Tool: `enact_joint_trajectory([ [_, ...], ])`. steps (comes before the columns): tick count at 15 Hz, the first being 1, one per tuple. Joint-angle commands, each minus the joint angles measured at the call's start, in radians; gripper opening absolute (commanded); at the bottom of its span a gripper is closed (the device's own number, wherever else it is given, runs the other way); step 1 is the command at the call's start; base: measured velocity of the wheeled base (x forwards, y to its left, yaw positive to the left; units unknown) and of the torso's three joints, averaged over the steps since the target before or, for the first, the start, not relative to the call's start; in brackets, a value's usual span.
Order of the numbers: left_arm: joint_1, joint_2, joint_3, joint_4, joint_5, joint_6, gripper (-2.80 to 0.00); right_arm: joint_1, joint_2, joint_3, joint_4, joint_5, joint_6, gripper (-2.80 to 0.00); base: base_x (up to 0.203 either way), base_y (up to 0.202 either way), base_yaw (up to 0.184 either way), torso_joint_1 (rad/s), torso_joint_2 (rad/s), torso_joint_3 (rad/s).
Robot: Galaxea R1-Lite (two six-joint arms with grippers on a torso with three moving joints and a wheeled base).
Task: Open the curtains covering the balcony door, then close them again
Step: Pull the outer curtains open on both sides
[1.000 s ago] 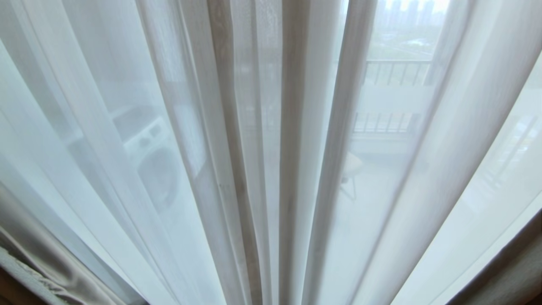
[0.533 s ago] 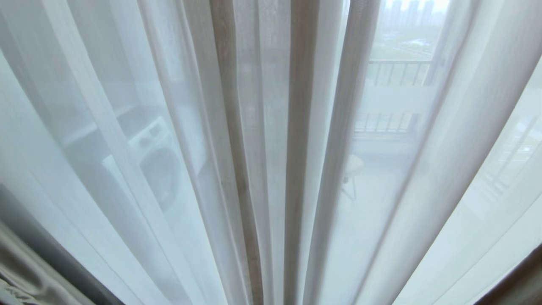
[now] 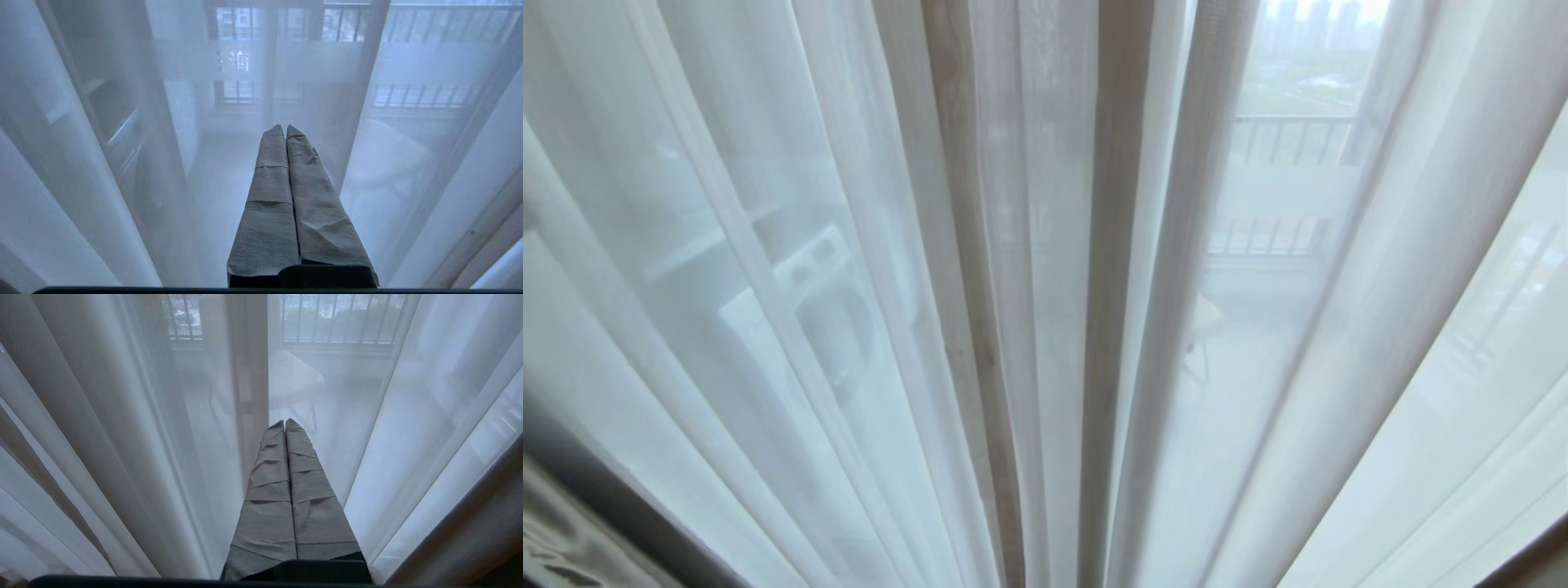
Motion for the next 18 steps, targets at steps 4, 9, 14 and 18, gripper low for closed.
enact_joint_trajectory([
  [4,-0.281,0.028,-0.001,0.088,0.228,0.05,-2.8,0.0,0.0,0.0,0.0,0.0,0.0,-2.8,0.0,0.0,0.0,0.0,0.0,0.0],
  [9,-0.279,-0.038,0.151,0.058,0.228,0.057,-2.8,0.0,0.0,0.0,0.0,0.0,0.0,-2.8,0.0,0.0,0.0,0.0,0.0,0.0],
  [14,-0.28,-0.263,0.48,0.032,0.229,0.076,-2.8,0.0,0.0,0.0,0.0,0.0,0.0,-2.8,0.0,0.0,0.0,0.0,0.0,0.0],
  [18,-0.291,-0.46,0.642,0.071,0.235,0.09,-2.8,0.0,0.0,0.0,0.0,0.0,0.0,-2.8,0.0,0.0,0.0,0.0,0.0,0.0],
])
